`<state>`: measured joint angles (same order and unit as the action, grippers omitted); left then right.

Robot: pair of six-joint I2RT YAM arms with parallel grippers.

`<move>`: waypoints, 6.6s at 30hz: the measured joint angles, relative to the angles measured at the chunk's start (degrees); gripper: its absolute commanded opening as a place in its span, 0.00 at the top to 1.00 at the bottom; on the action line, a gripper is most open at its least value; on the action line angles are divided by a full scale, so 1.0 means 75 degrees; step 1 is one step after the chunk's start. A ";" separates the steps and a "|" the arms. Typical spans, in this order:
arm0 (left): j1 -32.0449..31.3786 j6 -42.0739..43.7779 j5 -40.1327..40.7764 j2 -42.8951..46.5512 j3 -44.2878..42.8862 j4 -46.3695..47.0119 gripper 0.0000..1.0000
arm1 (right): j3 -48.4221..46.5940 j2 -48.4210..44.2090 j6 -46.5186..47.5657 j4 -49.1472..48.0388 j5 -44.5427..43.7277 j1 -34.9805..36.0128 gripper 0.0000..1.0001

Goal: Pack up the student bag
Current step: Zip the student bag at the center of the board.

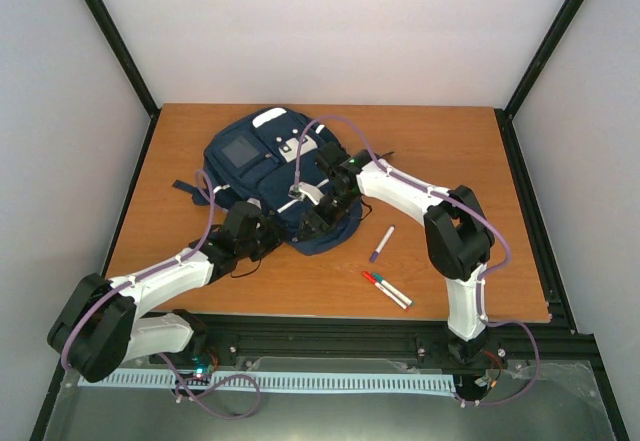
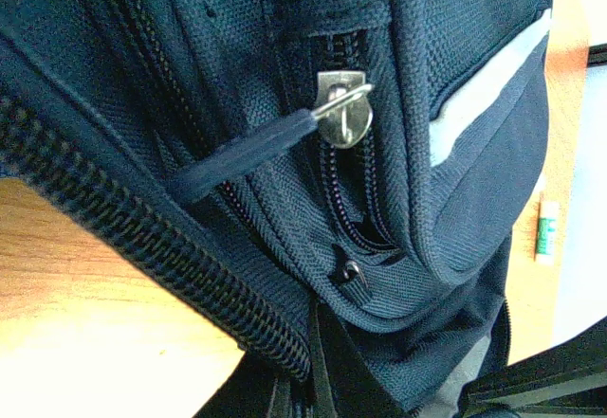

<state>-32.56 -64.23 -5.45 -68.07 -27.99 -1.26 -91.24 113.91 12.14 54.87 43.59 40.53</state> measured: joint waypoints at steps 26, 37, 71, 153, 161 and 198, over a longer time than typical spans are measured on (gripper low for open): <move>0.0000 0.0000 -0.0009 0.0000 0.0003 0.0029 0.99 | -0.0067 0.0137 -0.0248 -0.0090 -0.0128 0.0000 0.68; 0.0000 0.0000 -0.0006 0.0000 0.0003 0.0026 0.99 | -0.0073 0.0221 -0.0143 -0.0085 -0.0705 0.0286 0.64; 0.0000 0.0000 -0.0012 0.0000 0.0003 0.0050 0.99 | -0.0073 -0.0096 0.0050 -0.0090 -0.1734 0.0548 0.88; 0.2104 0.1740 0.0711 -0.0924 -0.1582 -0.1894 0.28 | 0.1623 -0.1760 0.1148 -0.1314 -0.3500 0.0906 0.97; 0.2095 0.1329 -0.0251 0.0277 -0.1600 -0.2559 0.41 | 0.1387 -0.1635 0.1026 -0.1250 -0.3296 0.0906 0.97; 0.0950 0.0038 -0.1926 0.0029 -0.1227 -0.2343 0.33 | 0.1830 -0.1638 0.0912 -0.1705 -0.3118 0.0915 0.97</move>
<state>-25.43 -63.94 -19.90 -67.85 -37.19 -18.83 -77.52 101.62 18.98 42.09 20.21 47.40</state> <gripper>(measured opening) 0.657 0.041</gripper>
